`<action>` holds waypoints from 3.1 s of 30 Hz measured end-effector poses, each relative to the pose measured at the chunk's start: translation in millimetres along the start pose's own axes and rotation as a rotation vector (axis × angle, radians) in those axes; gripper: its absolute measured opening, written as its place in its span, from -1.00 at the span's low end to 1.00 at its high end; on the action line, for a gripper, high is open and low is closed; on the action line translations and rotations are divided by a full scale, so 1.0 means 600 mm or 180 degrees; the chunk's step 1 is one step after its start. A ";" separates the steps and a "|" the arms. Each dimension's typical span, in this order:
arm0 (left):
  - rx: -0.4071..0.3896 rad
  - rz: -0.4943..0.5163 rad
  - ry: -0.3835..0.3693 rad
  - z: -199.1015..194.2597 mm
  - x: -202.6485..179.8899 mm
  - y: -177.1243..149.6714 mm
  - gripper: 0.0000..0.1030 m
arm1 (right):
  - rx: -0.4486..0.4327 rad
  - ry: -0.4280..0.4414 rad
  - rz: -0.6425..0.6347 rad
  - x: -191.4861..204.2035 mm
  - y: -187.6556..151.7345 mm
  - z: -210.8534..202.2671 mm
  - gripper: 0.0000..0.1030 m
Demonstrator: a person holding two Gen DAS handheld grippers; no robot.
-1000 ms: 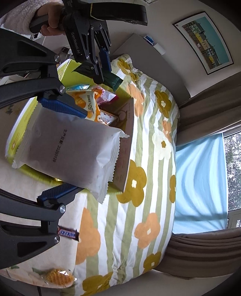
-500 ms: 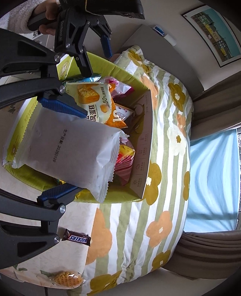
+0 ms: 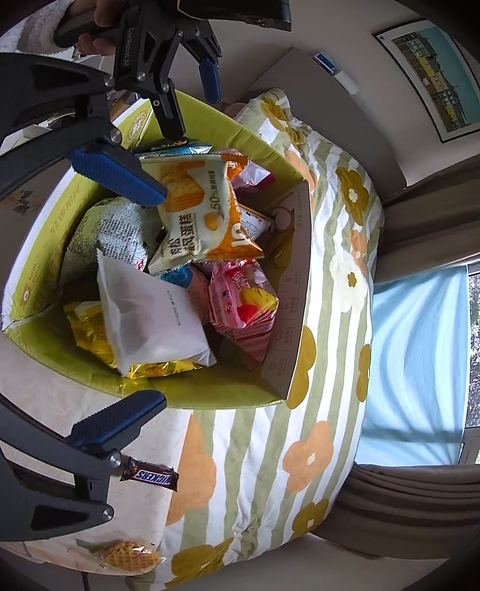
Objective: Organize snacks
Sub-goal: 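Carry both packets over the yellow box and open both tools to drop them, then move both tools away from the box toward the Snickers bar and waffle, then grasp the Snickers bar with the left tool while the right tool grasps the wrapped waffle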
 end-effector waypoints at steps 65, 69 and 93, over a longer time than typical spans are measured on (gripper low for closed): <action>0.0300 0.0307 -0.0339 0.336 -0.596 0.011 0.50 | -0.0080 -0.1410 0.1762 -0.657 -0.190 -0.080 0.94; 0.0261 0.0346 -0.0287 0.349 -0.594 0.007 0.25 | -0.0146 -0.1491 0.1798 -0.653 -0.195 -0.068 0.94; 0.0147 0.0748 -0.0302 0.349 -0.609 0.007 -0.46 | 0.0002 -0.2037 0.1674 -0.701 -0.167 0.005 0.94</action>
Point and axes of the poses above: each gripper's, at about its wrist camera, not at the fingertips, and z roughly the way its jaws point, x to its left, y to its top, the point moved 7 cm from there along z, roughly the way its jaws point, and after that the axes turned 9 degrees about -x, right-handed, at the moved point
